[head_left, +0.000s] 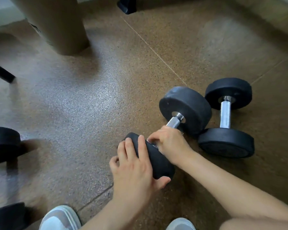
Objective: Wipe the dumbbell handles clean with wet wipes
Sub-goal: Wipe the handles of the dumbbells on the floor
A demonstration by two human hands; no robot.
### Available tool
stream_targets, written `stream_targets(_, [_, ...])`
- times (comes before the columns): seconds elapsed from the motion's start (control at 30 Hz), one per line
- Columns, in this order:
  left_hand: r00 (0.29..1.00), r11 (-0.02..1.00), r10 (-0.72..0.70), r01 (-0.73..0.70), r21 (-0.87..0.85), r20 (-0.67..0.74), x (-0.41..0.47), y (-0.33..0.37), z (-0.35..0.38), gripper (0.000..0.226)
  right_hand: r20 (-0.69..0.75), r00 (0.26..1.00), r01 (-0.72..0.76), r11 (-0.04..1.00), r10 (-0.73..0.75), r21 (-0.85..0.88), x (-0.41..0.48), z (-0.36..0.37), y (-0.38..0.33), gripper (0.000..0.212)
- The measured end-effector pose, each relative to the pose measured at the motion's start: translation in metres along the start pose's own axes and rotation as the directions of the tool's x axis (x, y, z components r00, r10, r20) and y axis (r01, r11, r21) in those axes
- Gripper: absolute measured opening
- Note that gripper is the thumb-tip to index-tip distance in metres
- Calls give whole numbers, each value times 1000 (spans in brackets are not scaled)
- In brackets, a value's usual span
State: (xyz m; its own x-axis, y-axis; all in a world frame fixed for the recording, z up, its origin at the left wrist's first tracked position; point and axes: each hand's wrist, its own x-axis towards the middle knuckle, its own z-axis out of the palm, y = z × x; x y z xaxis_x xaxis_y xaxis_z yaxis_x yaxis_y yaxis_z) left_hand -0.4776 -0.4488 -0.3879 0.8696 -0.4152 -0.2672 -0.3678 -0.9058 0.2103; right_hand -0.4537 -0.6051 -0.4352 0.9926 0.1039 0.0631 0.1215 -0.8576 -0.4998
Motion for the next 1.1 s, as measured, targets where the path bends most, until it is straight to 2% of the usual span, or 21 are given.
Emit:
stream_targets(0.03, [999,999,34,-34,13,0,-1,1,3,130,16,998,-58,991,57,117,-3,-5,-4,15])
stream_targets(0.07, [998,998,60,-60,22,-4,-2,2,4,129,36,983,-183,942,180,283,-2,-10,-4,14])
stream_targets(0.1, [996,996,81,-80,39,-21,-2,3,5,128,56,946,-310,837,320,450,-1,-19,-2,13])
stream_targets(0.17, [995,993,99,-98,64,-15,-1,3,6,122,86,854,-402,545,514,736,0,-40,2,14])
stream_targets(0.23, [995,992,101,-103,70,24,0,0,0,115,192,804,-343,174,563,923,-3,-58,3,20])
stream_targets(0.27, [994,993,92,-96,75,51,2,-1,-7,113,245,802,-294,4,545,956,-5,-68,1,25])
stream_targets(0.33, [992,990,51,-65,126,115,15,-5,-28,106,296,810,-217,-210,506,953,-11,-86,-5,33])
stream_targets(0.37, [990,994,57,-68,81,129,25,-7,-40,98,298,818,-185,-266,492,946,-14,-96,-8,35])
stream_targets(0.4, [979,996,88,-83,-33,186,37,-9,-57,91,290,829,-153,-305,478,940,-16,-105,-12,35])
stream_targets(0.43, [961,972,133,-79,-223,241,47,-7,-77,84,278,841,-132,-321,464,938,-18,-113,-17,32])
stream_targets(0.5, [946,802,242,-71,-592,215,62,5,-123,66,233,862,-109,-286,449,952,-20,-130,-26,22])
stream_targets(0.57, [906,628,347,-32,-778,242,67,24,-162,57,173,873,-114,-155,455,981,-21,-145,-36,21])
stream_targets(0.67, [841,548,494,-105,-830,220,69,47,-196,51,28,875,-154,223,483,963,-21,-166,-53,26])
stream_targets(0.7, [834,537,514,-131,-834,200,70,52,-201,45,-16,875,-160,321,483,933,-22,-173,-58,26])
stream_targets(0.8, [833,499,528,-150,-853,163,74,62,-205,27,-135,870,-185,566,475,803,-28,-194,-66,22])
stream_targets(0.87, [847,403,516,-110,-909,126,82,64,-203,8,-231,842,-233,716,487,659,-37,-209,-62,17])
stream_targets(1.0, [878,152,469,28,-988,97,98,71,-194,15,-274,808,-361,806,521,470,-54,-233,-54,12])
stream_targets(1.07, [859,97,505,42,-994,85,103,81,-188,11,-216,788,-426,765,576,483,-58,-247,-60,4])
stream_targets(1.1, [846,75,528,46,-996,79,105,87,-184,14,-138,769,-472,699,625,538,-59,-255,-64,11])
